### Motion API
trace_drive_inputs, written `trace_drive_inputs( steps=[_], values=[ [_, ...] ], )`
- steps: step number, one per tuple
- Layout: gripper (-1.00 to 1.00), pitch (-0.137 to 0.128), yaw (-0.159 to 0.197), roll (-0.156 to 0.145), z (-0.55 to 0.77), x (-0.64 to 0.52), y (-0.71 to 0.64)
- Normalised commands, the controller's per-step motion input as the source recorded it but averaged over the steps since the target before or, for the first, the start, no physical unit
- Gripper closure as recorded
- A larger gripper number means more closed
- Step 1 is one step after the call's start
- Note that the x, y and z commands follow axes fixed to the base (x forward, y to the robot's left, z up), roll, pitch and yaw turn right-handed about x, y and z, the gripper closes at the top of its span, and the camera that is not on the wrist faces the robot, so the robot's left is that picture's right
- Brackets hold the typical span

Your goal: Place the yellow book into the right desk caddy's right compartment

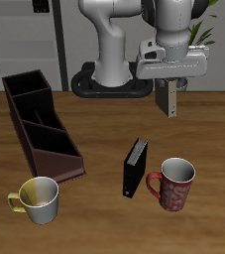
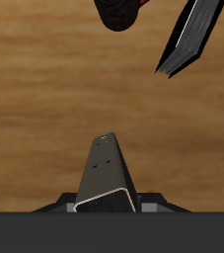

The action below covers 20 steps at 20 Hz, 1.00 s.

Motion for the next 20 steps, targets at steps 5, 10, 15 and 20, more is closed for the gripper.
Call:
trace_drive_inputs(
  steps=[5,10,15,20],
  values=[
    [1.00,0.000,-0.006,0.028,0.50,-0.12,-0.09],
    [1.00,-0.042,0.010,0.002,0.43,-0.12,-0.07],
    [1.00,-0.060,-0.014,-0.030,0.43,-0.12,-0.25],
    [1.00,-0.004,-0.025,-0.045,0.23,-0.04,-0.45]
  ],
)
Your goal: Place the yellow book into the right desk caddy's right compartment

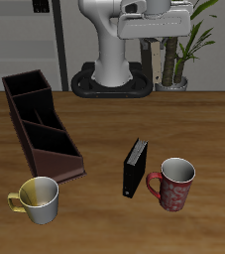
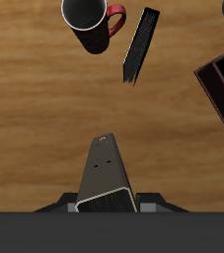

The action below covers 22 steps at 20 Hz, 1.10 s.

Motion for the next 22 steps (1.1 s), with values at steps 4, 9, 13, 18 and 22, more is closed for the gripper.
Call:
trace_drive_inputs(
  steps=[4,9,13,18,22],
  values=[
    [1.00,0.023,0.000,0.022,0.14,0.02,-0.54],
    [1.00,-0.017,-0.018,-0.041,0.19,-0.03,-0.69],
    [1.00,-0.053,-0.007,-0.078,0.20,-0.09,-0.52],
    [1.00,-0.035,-0.045,-0.104,0.14,-0.08,-0.60],
    [1.00,-0.013,-0.043,-0.100,0.03,-0.02,-0.54]
  ],
)
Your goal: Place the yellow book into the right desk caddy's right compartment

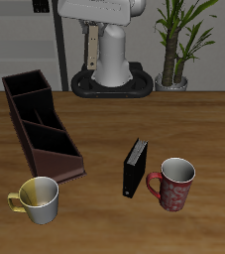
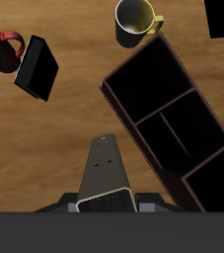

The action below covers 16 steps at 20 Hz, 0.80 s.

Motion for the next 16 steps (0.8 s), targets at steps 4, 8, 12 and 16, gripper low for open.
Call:
trace_drive_inputs(
  steps=[4,8,12,16],
  values=[
    [1.00,-0.016,-0.032,-0.089,-0.03,-0.05,-0.39],
    [1.00,0.007,-0.066,-0.098,-0.12,-0.10,-0.43],
    [1.00,-0.016,-0.025,-0.044,0.01,-0.08,-0.13],
    [1.00,-0.003,-0.037,-0.070,-0.02,-0.15,-0.27]
  ],
)
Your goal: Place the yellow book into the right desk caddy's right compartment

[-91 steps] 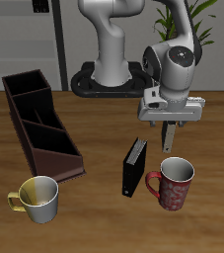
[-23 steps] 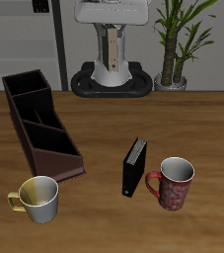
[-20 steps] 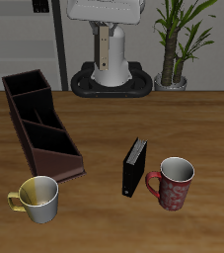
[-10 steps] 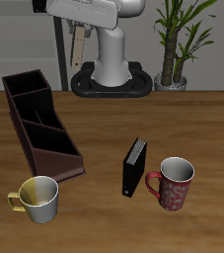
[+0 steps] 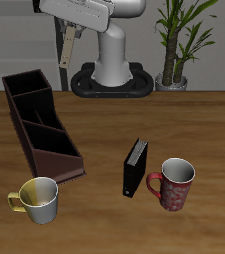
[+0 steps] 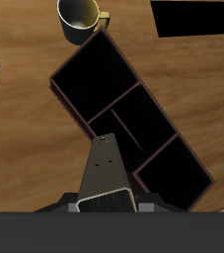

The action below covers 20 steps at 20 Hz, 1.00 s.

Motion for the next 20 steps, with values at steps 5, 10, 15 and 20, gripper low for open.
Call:
trace_drive_inputs(
  steps=[5,10,15,20],
  values=[
    [1.00,-0.009,-0.010,-0.057,-0.01,-0.22,-0.31],
    [1.00,0.002,-0.022,-0.080,-0.02,-0.17,-0.44],
    [1.00,0.034,-0.010,-0.029,-0.07,-0.05,-0.31],
    [1.00,0.036,0.026,0.022,-0.09,-0.07,-0.32]
  ],
)
